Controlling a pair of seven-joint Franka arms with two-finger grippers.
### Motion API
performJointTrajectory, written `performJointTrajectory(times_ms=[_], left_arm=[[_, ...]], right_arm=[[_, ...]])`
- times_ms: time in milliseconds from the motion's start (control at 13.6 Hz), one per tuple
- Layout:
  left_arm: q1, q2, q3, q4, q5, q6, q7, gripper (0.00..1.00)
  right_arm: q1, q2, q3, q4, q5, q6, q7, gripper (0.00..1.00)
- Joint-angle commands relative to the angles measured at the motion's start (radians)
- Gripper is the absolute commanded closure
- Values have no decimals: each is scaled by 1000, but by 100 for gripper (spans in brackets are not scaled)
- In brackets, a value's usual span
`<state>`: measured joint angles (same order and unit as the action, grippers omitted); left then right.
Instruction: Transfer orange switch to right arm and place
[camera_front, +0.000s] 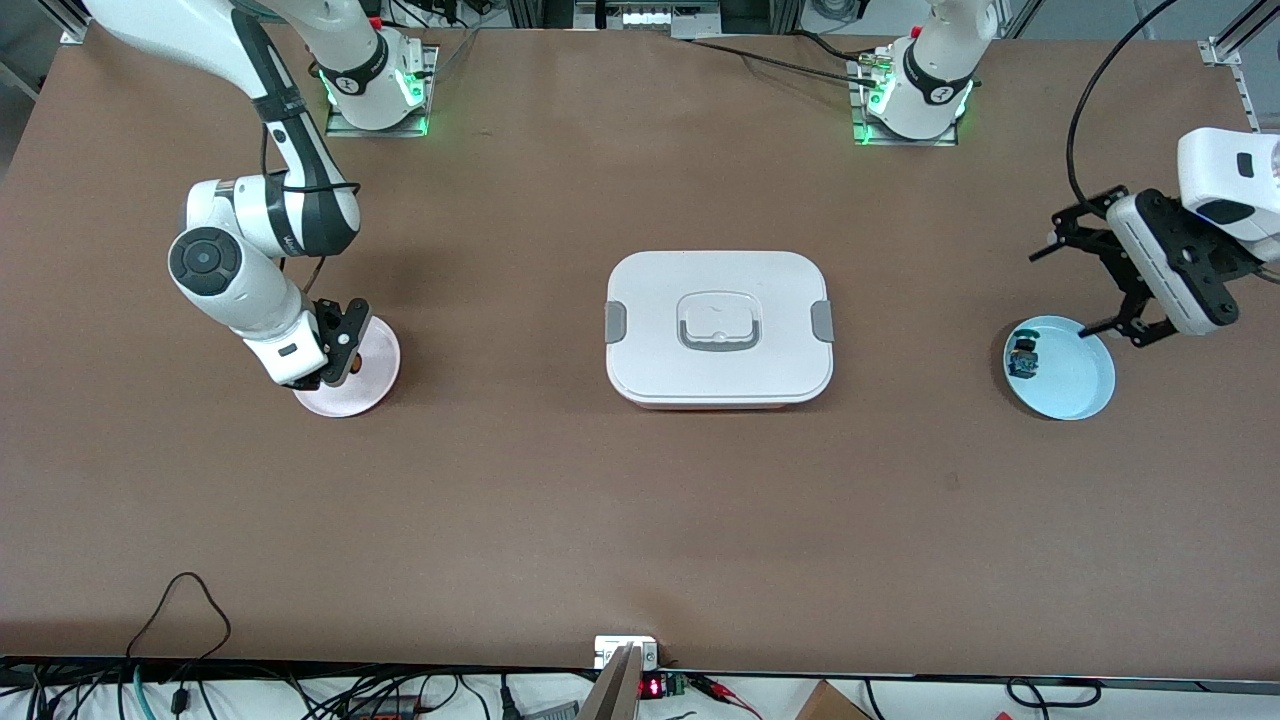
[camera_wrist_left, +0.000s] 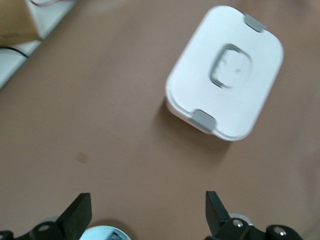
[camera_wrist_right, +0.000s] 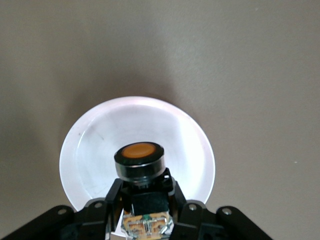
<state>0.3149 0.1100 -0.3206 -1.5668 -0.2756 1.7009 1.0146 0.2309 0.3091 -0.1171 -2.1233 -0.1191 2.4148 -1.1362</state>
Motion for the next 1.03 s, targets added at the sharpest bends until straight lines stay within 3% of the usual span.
performJointTrajectory(times_ms=[0, 294, 515, 956], left_arm=[[-86, -39, 93, -41, 16, 98, -7, 0], [-102, -81, 120, -119, 19, 145, 2, 0], [-105, -84, 132, -125, 56, 184, -19, 0], [-108, -82, 158, -114, 88, 247, -37, 0]], right_arm=[[-15, -9, 7, -38, -16, 24, -40, 100], [-31, 13, 5, -102, -25, 111, -45, 100], [-36, 27, 7, -122, -80, 158, -45, 100], [-48, 64, 7, -124, -93, 188, -45, 99]])
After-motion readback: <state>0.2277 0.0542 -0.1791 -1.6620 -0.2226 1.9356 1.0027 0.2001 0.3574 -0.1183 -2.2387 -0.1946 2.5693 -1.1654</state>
